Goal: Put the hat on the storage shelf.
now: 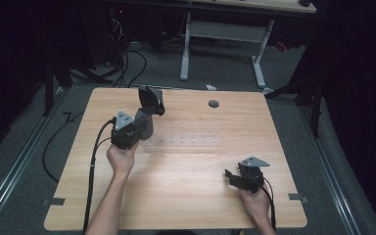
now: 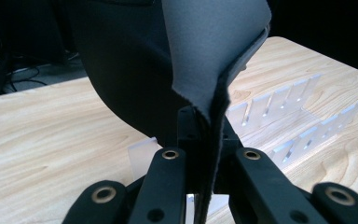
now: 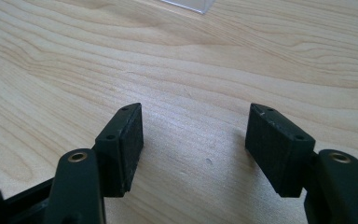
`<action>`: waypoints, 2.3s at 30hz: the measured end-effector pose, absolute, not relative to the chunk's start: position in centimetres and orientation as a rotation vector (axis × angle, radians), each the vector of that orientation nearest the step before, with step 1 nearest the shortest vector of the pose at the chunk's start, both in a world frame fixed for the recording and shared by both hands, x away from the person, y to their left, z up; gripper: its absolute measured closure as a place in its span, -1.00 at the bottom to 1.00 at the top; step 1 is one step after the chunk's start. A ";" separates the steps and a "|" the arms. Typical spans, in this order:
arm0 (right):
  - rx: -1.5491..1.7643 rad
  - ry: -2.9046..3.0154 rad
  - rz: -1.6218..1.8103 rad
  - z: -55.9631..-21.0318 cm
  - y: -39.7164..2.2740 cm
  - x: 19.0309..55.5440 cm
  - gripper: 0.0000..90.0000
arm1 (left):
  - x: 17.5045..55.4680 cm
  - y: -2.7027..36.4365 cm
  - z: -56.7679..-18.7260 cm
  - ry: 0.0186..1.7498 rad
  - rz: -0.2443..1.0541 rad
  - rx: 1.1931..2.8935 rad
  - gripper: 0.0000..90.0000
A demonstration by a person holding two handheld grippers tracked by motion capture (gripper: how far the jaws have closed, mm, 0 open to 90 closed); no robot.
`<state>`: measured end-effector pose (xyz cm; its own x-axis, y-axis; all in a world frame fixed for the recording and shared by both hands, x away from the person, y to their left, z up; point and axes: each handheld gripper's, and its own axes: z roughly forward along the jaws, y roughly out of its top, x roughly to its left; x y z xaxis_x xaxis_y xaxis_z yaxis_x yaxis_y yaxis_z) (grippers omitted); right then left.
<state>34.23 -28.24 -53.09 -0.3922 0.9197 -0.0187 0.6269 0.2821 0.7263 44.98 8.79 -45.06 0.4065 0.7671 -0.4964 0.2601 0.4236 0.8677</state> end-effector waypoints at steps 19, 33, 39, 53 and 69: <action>1.389 2.119 0.898 -53.1 -28.2 34.2 -0.18 | 44.3 9.3 -46.8 1.207 0.389 1.168 0.88; 1.389 2.119 0.898 -53.1 -28.2 34.2 -0.18 | 43.4 10.5 -46.8 1.250 0.410 1.206 0.27; 1.388 2.119 0.897 -53.1 -28.2 34.2 -0.18 | 42.4 10.9 -46.1 1.236 0.406 1.204 0.07; 1.388 2.120 0.898 -53.1 -28.2 34.2 -0.18 | 39.8 11.8 -45.9 1.236 0.365 1.189 -0.01; 1.387 2.120 0.897 -53.1 -28.2 34.2 -0.18 | 38.0 11.8 -46.7 1.249 0.312 1.191 -0.07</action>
